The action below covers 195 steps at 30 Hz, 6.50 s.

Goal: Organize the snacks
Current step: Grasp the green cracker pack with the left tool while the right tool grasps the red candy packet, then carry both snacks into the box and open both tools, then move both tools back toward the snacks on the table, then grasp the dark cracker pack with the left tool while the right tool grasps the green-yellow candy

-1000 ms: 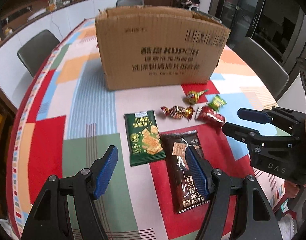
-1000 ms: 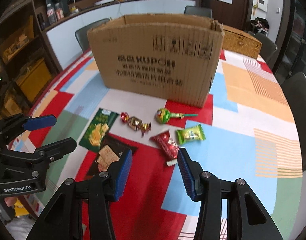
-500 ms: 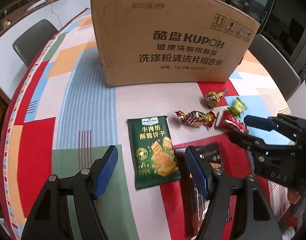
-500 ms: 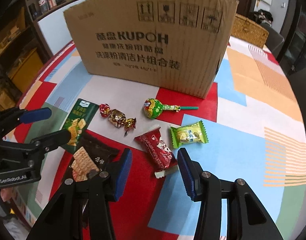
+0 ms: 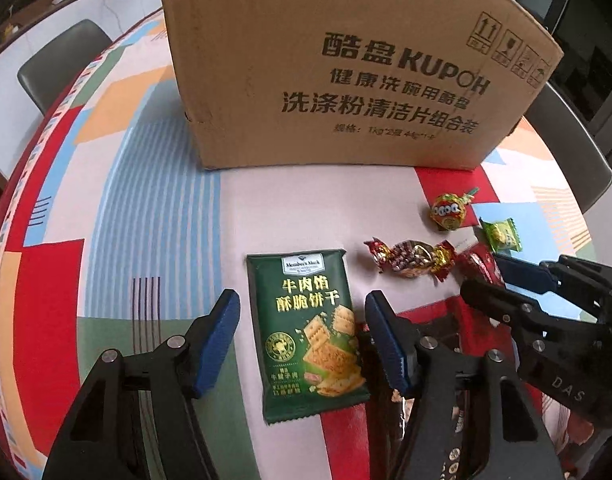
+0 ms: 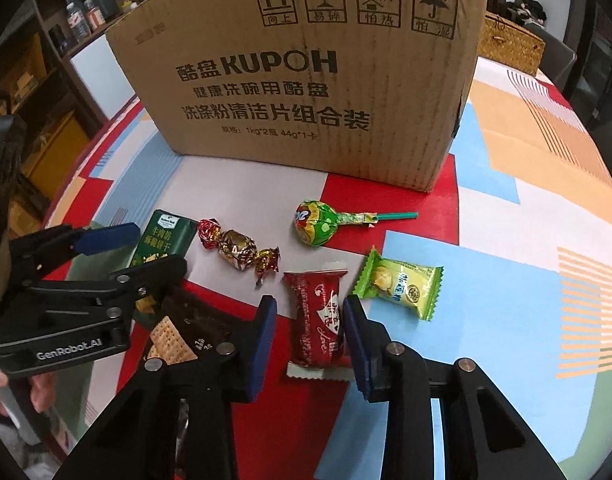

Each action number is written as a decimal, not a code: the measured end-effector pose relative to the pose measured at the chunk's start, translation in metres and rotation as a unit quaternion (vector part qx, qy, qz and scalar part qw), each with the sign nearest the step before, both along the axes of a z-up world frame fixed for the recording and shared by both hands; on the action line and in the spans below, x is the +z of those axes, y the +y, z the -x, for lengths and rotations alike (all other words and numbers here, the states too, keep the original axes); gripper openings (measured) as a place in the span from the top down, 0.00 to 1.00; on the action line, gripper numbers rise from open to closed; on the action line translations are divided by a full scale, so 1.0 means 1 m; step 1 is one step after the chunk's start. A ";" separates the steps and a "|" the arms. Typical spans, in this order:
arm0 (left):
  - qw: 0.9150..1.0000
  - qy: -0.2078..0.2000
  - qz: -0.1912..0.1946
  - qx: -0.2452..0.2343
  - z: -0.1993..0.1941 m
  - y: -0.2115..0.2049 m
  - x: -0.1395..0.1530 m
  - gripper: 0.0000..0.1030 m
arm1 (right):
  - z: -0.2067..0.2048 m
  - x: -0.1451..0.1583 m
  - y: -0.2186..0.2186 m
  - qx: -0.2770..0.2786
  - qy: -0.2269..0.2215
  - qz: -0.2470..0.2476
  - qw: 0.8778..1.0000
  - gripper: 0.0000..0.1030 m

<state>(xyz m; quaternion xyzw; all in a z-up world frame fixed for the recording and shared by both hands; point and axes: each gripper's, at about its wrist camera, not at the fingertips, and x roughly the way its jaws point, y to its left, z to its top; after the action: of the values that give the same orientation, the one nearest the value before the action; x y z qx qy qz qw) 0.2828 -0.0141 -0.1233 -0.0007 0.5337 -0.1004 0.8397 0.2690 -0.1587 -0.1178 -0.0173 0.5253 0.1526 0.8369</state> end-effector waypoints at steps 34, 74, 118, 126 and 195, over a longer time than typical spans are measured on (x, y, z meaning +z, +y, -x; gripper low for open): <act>0.992 -0.128 0.017 -0.014 0.051 -0.001 0.097 0.58 | 0.033 0.073 0.007 -0.010 -0.108 -0.033 0.994 0.77; 0.958 -0.283 0.035 -0.024 -0.017 -0.008 0.225 0.58 | -0.026 0.203 -0.005 -0.022 -0.264 -0.078 0.961 0.77; 0.970 -0.242 -0.003 -0.031 0.038 -0.022 0.179 0.25 | 0.011 0.167 -0.017 -0.038 -0.255 -0.018 0.966 0.46; 0.985 -0.163 0.006 -0.050 0.069 -0.032 0.136 0.23 | 0.039 0.139 -0.024 -0.021 -0.222 -0.002 0.975 0.46; 0.999 -0.043 0.009 -0.017 0.034 -0.038 0.039 0.53 | -0.014 -0.002 -0.026 -0.070 -0.057 0.045 0.995 0.71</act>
<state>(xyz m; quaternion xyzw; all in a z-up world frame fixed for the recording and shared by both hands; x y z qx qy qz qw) 0.2492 -0.0523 -0.0839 0.0053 0.4962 -0.1191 0.8600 0.2834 -0.1850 -0.1202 -0.0268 0.4828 0.0685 0.8727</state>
